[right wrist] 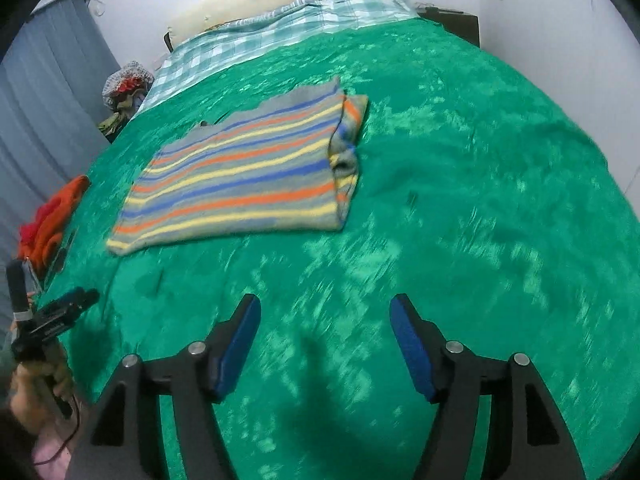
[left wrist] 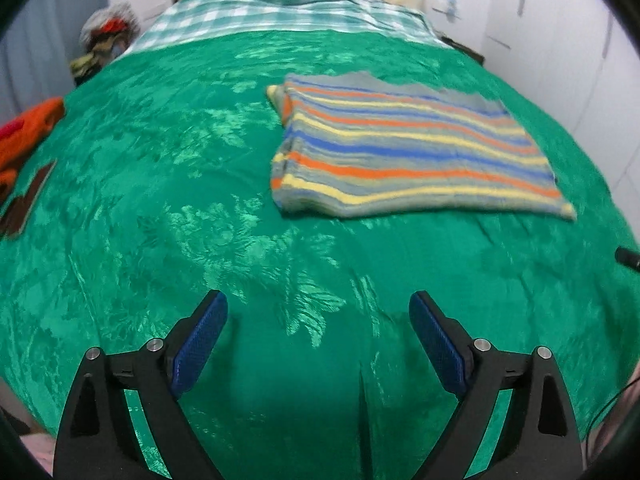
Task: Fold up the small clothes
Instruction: 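Move both tools toward the folded sweater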
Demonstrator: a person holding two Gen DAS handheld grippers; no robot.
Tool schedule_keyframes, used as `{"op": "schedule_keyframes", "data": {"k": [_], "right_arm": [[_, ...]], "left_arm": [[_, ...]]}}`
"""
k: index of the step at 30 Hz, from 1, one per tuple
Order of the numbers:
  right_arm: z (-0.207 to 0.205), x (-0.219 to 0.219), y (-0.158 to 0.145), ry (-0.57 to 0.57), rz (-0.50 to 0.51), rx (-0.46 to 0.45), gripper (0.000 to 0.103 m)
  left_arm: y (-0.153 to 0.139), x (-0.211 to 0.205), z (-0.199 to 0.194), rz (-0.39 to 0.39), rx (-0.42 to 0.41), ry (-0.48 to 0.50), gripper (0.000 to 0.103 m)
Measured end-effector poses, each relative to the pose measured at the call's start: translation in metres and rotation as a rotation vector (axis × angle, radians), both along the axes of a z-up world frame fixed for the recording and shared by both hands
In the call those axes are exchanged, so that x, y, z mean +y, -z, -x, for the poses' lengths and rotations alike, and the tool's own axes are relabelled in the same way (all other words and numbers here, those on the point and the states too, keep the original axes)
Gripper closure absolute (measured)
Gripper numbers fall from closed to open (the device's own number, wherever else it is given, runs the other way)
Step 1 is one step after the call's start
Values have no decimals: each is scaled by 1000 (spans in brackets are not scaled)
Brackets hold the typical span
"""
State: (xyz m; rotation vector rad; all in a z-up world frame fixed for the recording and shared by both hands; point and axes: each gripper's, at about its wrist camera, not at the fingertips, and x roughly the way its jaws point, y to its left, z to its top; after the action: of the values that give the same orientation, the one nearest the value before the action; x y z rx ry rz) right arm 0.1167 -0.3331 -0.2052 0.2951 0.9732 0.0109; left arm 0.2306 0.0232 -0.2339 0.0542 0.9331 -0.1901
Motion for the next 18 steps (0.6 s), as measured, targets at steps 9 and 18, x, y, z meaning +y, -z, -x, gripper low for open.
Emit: {"op": "schedule_keyframes", "data": {"k": [9,18], "right_arm": [[14,20,9,-41,16,4,36],[-28,-25,-7,-29,-10,-25,36]], "left_arm": [[-1,-15,11,-53,-23,64,10],[-34,-96,25,-45,-111,310,10]]}}
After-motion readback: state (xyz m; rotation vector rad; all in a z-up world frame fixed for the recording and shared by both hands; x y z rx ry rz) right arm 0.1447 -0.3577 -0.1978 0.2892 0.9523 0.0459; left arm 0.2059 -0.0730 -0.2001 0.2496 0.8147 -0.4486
